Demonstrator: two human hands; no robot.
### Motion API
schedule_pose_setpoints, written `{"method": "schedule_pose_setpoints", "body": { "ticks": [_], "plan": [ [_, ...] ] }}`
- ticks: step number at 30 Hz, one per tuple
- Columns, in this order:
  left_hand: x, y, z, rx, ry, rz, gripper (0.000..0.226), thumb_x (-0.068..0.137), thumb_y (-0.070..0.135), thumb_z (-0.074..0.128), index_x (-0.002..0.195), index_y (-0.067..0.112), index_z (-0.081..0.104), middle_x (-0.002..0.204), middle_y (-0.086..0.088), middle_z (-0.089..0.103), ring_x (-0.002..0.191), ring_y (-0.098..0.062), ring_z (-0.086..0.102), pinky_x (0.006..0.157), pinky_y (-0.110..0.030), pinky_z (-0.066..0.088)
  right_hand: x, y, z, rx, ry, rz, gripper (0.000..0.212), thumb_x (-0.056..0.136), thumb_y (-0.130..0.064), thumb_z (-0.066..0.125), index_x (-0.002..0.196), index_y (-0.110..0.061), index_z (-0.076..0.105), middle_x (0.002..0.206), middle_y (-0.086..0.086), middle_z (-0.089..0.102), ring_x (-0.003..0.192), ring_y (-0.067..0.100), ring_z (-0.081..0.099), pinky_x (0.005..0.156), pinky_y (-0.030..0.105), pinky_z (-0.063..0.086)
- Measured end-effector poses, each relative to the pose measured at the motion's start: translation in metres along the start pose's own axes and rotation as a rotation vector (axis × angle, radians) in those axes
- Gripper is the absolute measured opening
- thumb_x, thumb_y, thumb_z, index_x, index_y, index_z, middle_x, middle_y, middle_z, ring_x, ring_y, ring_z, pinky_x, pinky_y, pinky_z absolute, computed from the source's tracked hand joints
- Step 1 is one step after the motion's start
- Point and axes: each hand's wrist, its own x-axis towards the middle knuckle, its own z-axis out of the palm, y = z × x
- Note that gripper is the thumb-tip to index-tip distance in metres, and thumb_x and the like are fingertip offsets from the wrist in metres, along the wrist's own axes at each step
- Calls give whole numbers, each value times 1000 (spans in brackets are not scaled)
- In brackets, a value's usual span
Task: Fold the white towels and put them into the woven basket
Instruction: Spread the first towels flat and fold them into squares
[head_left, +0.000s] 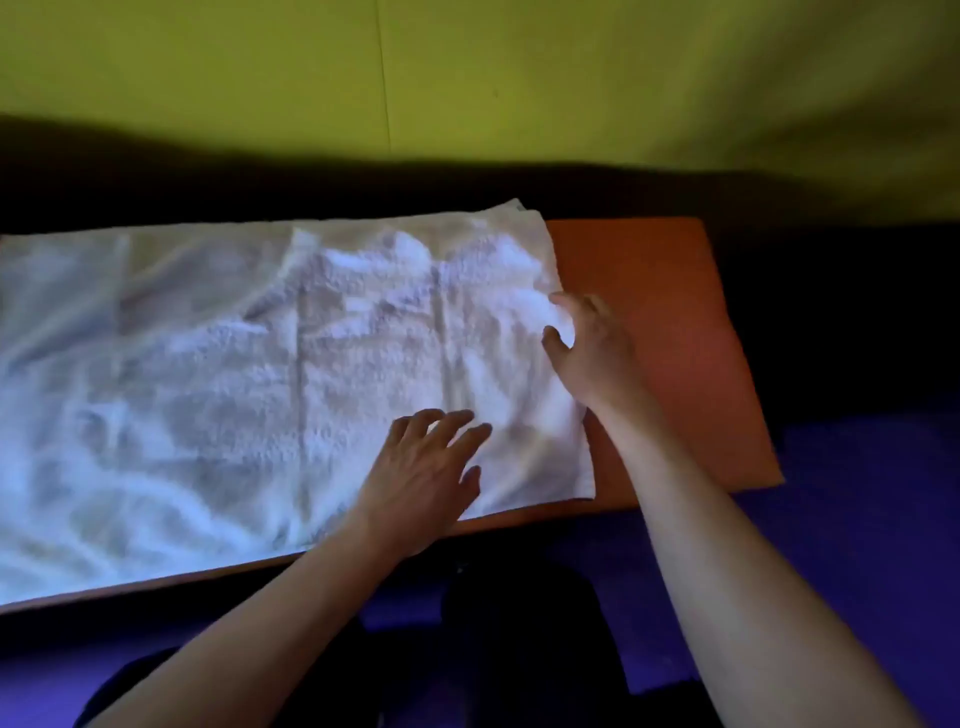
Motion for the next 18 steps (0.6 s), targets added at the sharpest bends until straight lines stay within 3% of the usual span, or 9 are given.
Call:
{"method": "schedule_pose_setpoints", "body": {
  "ticks": [5, 8, 10, 12, 14, 18],
  "plan": [
    [4, 19, 54, 171, -136, 136, 58, 84, 50, 44, 132, 22, 64, 138, 0, 63, 110, -33, 66, 87, -42, 54, -16, 38, 26, -2, -2, 23, 42, 96, -28, 54, 137, -20, 55, 129, 6, 56, 115, 27, 57, 100, 45, 47],
    [-7, 33, 71, 282, -226, 95, 68, 87, 56, 38, 141, 20, 56, 148, -2, 54, 122, -41, 60, 95, -49, 51, -44, 53, 35, -31, -140, 16, 43, 99, -27, 50, 142, -23, 50, 140, 5, 50, 126, 29, 52, 106, 46, 44],
    [-11, 44, 71, 312, -269, 39, 69, 81, 52, 52, 141, 19, 56, 148, -4, 54, 123, -43, 58, 96, -52, 50, -58, 60, 32, -11, -215, 32, 47, 100, -28, 48, 147, -26, 44, 147, 4, 46, 133, 28, 46, 109, 46, 41],
    [-9, 53, 70, 311, -240, 15, 74, 66, 46, 75, 132, 16, 63, 139, -7, 61, 113, -43, 63, 89, -52, 53, -66, 64, 26, 39, -230, 46, 49, 101, -28, 48, 149, -28, 41, 150, 4, 44, 136, 27, 44, 111, 46, 40],
    [-3, 64, 66, 334, -230, -16, 72, 54, 39, 82, 119, 13, 68, 126, -9, 66, 100, -40, 65, 82, -46, 54, -67, 67, 18, 80, -219, 44, 49, 100, -29, 49, 149, -28, 43, 151, 3, 46, 137, 26, 46, 112, 45, 40],
    [8, 76, 68, 328, -127, -24, 41, 59, 33, 86, 92, 16, 67, 91, -5, 64, 75, -31, 60, 62, -37, 48, -59, 66, 9, 201, -207, 90, 47, 96, -34, 51, 143, -33, 47, 137, -1, 59, 124, 22, 57, 102, 42, 49]
  ]
}}
